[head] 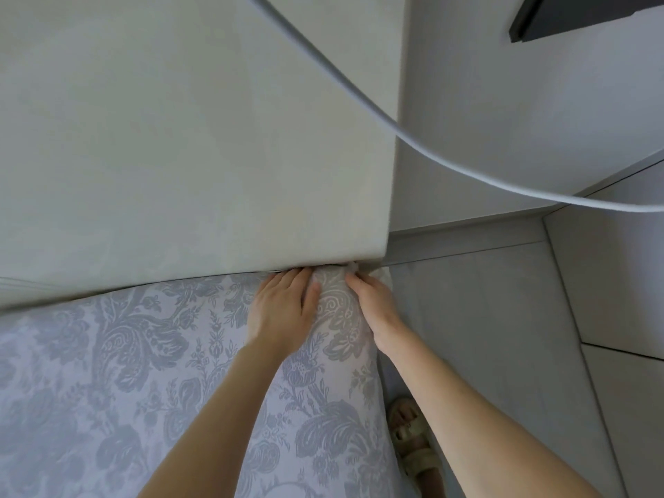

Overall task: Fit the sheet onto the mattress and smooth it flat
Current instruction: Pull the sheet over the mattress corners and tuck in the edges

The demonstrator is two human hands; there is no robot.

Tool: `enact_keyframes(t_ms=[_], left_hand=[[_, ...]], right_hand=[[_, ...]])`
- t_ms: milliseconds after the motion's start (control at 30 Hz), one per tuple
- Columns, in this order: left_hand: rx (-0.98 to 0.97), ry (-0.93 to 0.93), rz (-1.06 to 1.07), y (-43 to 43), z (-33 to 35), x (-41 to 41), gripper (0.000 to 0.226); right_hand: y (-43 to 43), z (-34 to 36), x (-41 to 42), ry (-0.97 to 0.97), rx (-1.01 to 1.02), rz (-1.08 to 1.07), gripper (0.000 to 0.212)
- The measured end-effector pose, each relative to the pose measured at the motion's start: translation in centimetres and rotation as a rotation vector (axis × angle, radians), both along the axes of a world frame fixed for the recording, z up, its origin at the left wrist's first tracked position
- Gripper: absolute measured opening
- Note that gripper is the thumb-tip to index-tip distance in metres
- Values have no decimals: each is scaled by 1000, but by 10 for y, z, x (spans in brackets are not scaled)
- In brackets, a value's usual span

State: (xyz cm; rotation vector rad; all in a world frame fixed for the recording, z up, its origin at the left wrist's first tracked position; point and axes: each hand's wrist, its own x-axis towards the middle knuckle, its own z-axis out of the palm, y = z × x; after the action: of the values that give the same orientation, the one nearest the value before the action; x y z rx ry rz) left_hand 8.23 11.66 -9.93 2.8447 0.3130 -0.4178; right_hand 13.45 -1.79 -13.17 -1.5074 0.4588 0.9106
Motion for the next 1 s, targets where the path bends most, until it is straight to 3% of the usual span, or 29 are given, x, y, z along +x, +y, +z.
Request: enact_keyframes(t_ms=[167,300,367,500,633,767,900,1000], left_hand=[[64,6,75,-10,-5,1,74],[41,-97,125,-15,-3,-9,59],[0,-125,115,-14,-1,-16,55],[-44,-137,92,-8,2,-24,54],[-82,-159,113,-5,7,-24,54],[-94,-222,99,0,20,-24,50],[-132,-271,101,15,55,-23,49],[-243,-233,122,29,99,-17,49]], right_hand=[[0,-6,7,-9,91,24,18],[17,-4,-8,-401,-331,181,30],[19,-5,-7,-341,-292,151,35],[11,-10,5,-11,70,46,61],[10,-8,11,76,247,44,70],[7,12,6,64,243,82,62],[10,65,-12,-55,69,171,62],[8,111,-31,-150,52,251,62]])
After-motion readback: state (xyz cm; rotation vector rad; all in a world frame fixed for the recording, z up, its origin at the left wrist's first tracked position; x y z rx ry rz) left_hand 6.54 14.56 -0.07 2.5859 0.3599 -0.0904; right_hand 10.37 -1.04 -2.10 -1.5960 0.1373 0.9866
